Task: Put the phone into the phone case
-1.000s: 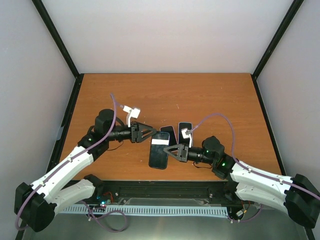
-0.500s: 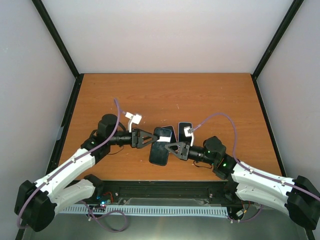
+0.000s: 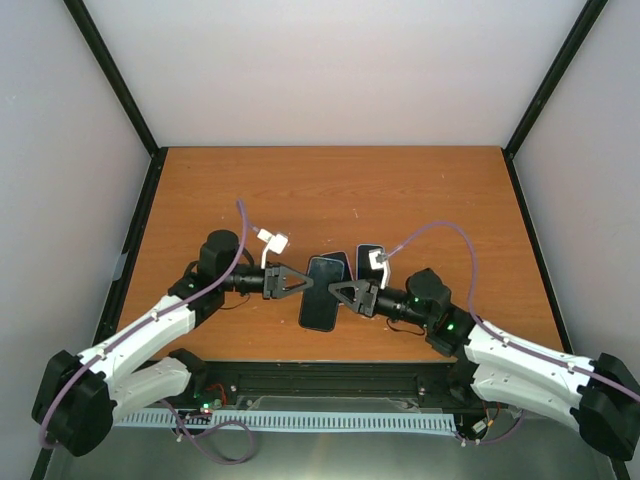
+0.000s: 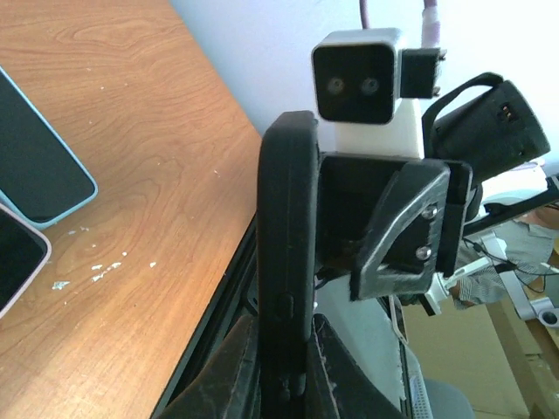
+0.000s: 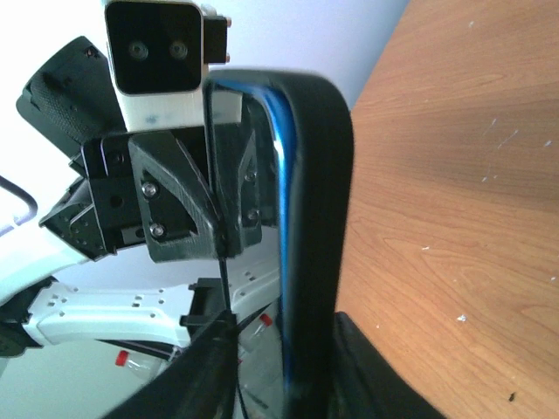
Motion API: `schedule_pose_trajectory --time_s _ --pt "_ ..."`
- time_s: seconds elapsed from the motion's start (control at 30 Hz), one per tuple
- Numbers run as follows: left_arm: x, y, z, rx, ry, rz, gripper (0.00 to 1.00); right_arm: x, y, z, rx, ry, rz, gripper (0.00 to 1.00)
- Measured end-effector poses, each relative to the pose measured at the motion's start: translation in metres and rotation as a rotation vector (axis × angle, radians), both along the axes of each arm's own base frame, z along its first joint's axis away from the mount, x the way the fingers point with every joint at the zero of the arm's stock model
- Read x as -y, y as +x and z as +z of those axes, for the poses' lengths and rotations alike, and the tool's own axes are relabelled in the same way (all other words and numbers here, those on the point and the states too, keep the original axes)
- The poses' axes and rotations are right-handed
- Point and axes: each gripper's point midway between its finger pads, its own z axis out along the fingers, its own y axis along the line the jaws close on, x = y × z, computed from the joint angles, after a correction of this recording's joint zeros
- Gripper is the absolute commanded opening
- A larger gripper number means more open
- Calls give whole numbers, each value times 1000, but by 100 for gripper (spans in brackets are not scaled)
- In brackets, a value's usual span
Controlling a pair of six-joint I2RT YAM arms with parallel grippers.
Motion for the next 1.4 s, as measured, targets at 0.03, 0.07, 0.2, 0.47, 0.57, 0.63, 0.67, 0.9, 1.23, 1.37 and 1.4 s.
schedule_pose_trajectory --time_s 0.03,0.07,0.2,0.47,0.57,0.63,0.67,0.9,1.23,1.37,1.4 --pt "0 -1 0 1 -2 -7 5 1 1 4 10 -3 -9 43" --pt "0 -2 2 7 -8 -15 5 2 3 9 19 -5 -18 44" --pt "1 -9 7 26 -33 -55 5 5 10 27 63 -22 -60 44" --pt "1 -17 13 41 -60 -106 2 10 24 46 123 -61 -118 16" --pt "1 -17 10 33 -49 -99 0 12 27 45 142 -74 -131 3" --pt "1 -16 6 20 -34 -93 0 12 25 47 162 -75 -119 3" --pt "1 -15 5 16 -27 -91 0 12 25 46 170 -84 -117 3" --pt "3 -8 -7 -19 17 -82 0 15 28 36 179 -133 -133 22" --pt "-19 30 -48 -150 166 130 1 32 38 24 165 -212 -227 87" --pt "-38 51 -69 -215 224 236 1 41 37 27 156 -211 -260 100" --pt "-42 56 -76 -235 242 259 1 44 37 26 149 -214 -268 100"
